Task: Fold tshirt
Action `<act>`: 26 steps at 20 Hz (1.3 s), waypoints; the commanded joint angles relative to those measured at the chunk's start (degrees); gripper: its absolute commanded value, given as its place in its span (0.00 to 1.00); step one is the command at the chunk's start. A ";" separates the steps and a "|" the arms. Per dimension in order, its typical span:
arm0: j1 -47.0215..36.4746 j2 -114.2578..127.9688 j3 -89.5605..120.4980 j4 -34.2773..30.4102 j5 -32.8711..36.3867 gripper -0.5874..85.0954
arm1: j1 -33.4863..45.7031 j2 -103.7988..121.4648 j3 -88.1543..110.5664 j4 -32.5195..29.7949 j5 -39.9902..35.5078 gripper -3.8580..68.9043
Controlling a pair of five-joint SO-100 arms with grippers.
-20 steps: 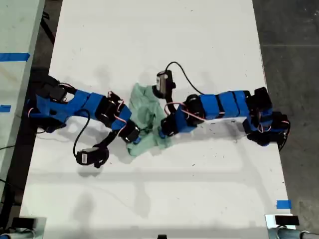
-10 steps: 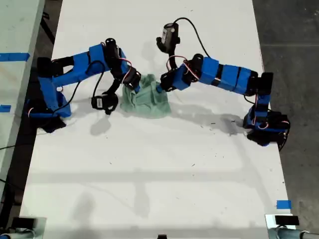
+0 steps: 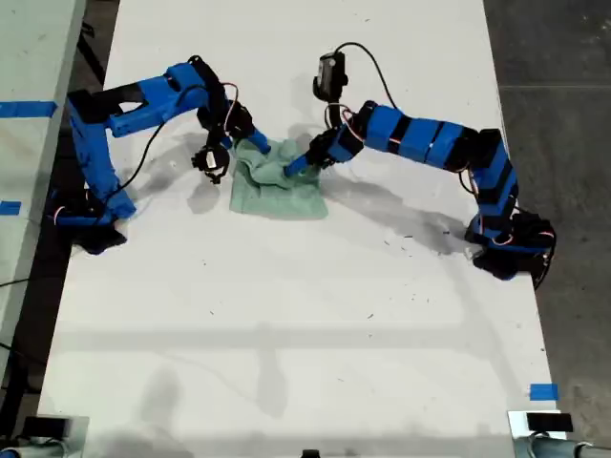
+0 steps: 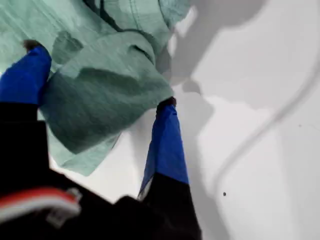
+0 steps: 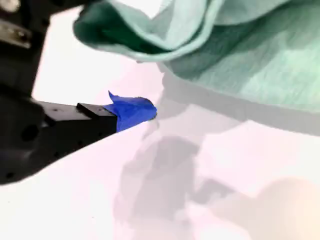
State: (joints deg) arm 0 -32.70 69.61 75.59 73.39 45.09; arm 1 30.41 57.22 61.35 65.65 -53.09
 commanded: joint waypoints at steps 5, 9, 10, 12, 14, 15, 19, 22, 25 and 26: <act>4.92 30.23 1.85 9.23 -0.26 0.34 | 0.62 24.35 8.26 6.59 2.11 0.58; 10.72 49.39 16.35 10.11 -5.36 0.22 | -1.49 42.54 22.94 7.56 7.03 0.54; 12.48 54.58 21.53 8.88 -7.12 0.20 | -2.55 47.46 27.51 7.38 8.96 0.50; 16.79 63.98 31.82 5.19 -10.90 0.15 | -4.92 56.95 36.39 6.86 13.10 0.45; 21.01 73.48 43.24 -0.70 -14.68 0.09 | -7.21 66.09 45.26 6.50 18.19 0.38; 22.85 78.22 48.96 -3.52 -17.05 0.07 | -8.70 71.19 50.19 5.89 21.01 0.34; 28.21 96.50 68.99 -9.76 -24.96 0.04 | -15.47 92.11 71.19 2.46 32.96 0.11; 29.88 113.03 82.53 -10.55 -28.92 0.03 | -20.48 99.40 84.11 -1.85 40.78 0.05; 30.67 121.38 90.62 -7.65 -30.67 0.03 | -23.47 110.30 97.91 -5.98 47.81 0.04; 30.94 121.29 93.78 -9.40 -31.29 0.03 | -23.91 116.98 102.83 -5.19 49.83 0.03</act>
State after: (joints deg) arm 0 -3.08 189.49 166.29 65.39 15.38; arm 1 8.00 164.62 158.47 61.96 -6.94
